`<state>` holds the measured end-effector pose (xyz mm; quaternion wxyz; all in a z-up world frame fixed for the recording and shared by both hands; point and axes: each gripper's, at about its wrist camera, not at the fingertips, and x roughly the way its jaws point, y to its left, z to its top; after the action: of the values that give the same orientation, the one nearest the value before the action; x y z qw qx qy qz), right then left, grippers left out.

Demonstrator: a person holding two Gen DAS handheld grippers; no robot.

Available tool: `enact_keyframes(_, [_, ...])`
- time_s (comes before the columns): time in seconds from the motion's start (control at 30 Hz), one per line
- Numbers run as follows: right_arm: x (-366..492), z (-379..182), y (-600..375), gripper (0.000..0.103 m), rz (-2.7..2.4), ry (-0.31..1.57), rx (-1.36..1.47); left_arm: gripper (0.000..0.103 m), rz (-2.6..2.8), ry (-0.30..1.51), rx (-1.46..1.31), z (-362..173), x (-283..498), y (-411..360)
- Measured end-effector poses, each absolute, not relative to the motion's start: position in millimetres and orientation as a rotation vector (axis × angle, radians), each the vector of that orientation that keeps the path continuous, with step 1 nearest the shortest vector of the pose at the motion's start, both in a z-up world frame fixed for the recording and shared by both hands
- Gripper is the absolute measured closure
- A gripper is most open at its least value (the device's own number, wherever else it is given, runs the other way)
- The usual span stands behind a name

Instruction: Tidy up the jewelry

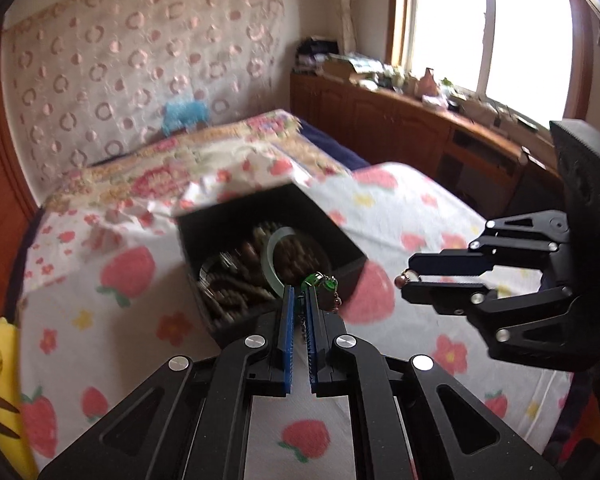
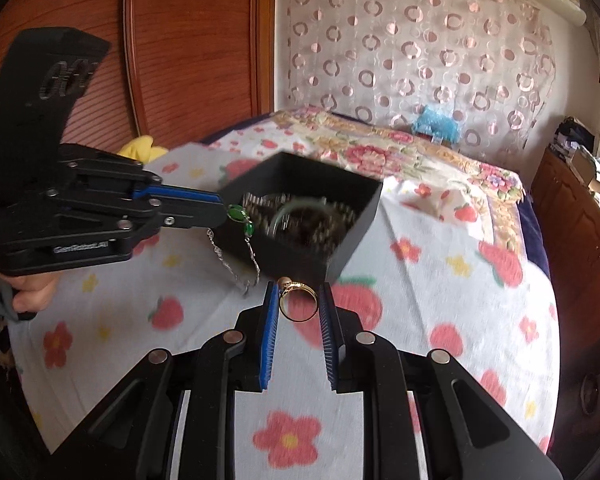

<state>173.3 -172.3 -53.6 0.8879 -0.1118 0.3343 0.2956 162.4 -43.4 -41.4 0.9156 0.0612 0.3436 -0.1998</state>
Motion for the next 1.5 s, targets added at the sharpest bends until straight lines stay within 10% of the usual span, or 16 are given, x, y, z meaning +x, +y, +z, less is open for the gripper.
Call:
enact_keyframes(0.87, [230, -46, -156, 0.063, 0.603, 0.701, -0.152, 0.094, -0.285, 0.666, 0.018, -11, 198, -9])
enact_keyframes(1.07, [206, -44, -174, 0.060, 0.545, 0.675, -0.101, 0.059, -0.273, 0.645, 0.025, -14, 182, -9])
enact_keyframes(1.13, [196, -42, -179, 0.054, 0.533, 0.657, -0.081, 0.027, -0.239, 0.635, 0.031, -16, 173, -8])
enact_keyframes(1.5, [148, -34, -196, 0.021, 0.465, 0.602, -0.020, 0.008, -0.111, 0.620, -0.002, -31, 127, 6])
